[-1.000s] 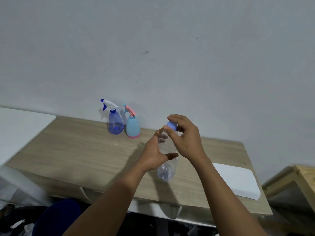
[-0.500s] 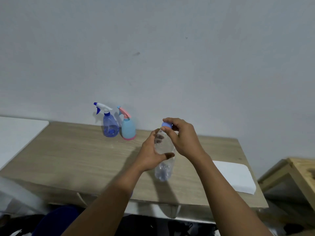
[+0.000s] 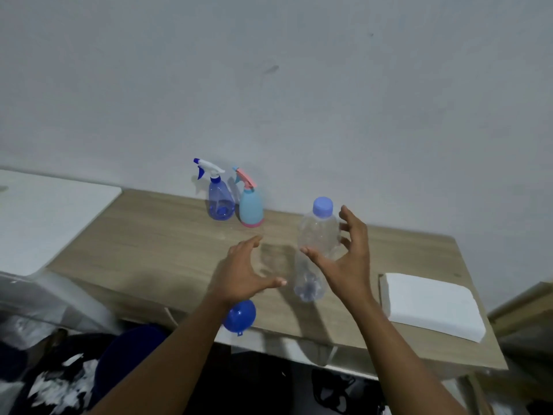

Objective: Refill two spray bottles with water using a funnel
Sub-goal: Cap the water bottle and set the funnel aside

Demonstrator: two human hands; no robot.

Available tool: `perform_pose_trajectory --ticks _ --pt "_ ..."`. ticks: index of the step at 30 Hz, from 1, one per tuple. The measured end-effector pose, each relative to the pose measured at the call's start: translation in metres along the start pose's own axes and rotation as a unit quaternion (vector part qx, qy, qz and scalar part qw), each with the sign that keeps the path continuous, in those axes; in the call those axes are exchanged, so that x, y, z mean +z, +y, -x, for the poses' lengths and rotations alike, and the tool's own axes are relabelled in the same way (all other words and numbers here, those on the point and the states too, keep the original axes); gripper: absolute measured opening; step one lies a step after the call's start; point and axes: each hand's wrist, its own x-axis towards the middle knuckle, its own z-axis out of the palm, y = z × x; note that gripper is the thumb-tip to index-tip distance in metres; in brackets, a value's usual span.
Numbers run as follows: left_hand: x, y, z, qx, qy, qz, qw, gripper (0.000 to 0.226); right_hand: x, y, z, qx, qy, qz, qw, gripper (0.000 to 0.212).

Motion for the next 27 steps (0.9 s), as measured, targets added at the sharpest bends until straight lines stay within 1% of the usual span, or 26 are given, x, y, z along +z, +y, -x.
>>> perform_pose_trajectory --ticks 2,4,7,10,14,19,22,25,27 --pt "0.003 -0.03 0.018 -0.028 0.008 -0.075 0.997 0.126 0.007 0.027 0.016 0.054 -0.032 0.003 0.998 0.101" --pt "0.009 -0.057 0.036 -0.05 -0.004 -0.122 0.991 0.132 0.016 0.049 0.031 0.104 -0.055 0.008 0.993 0.101" --pt "0.018 -0.08 0.055 -0.113 -0.057 -0.141 0.982 0.125 0.024 0.066 0.047 0.146 -0.066 0.006 0.987 0.099" --pt "0.027 -0.095 0.06 -0.127 -0.06 -0.129 0.982 0.111 0.031 0.074 0.051 0.157 -0.054 -0.004 0.986 0.086" --pt "0.032 -0.108 0.057 -0.121 -0.045 -0.119 0.984 0.085 0.039 0.086 0.053 0.182 -0.047 -0.015 0.982 0.09" --pt "0.033 -0.103 0.045 -0.101 -0.019 -0.1 0.99 0.08 0.045 0.086 0.048 0.18 -0.022 -0.022 0.983 0.077" --pt "0.034 -0.087 0.008 -0.09 0.01 -0.056 0.994 0.084 0.047 0.086 0.025 0.169 0.004 -0.019 0.985 0.077" --pt "0.033 -0.062 -0.05 -0.056 0.029 -0.047 0.997 0.074 0.051 0.086 -0.013 0.143 0.004 0.001 0.99 0.074" --pt "0.031 -0.044 -0.092 -0.025 0.016 -0.069 0.997 0.068 0.056 0.092 -0.039 0.136 -0.005 0.01 0.991 0.075"
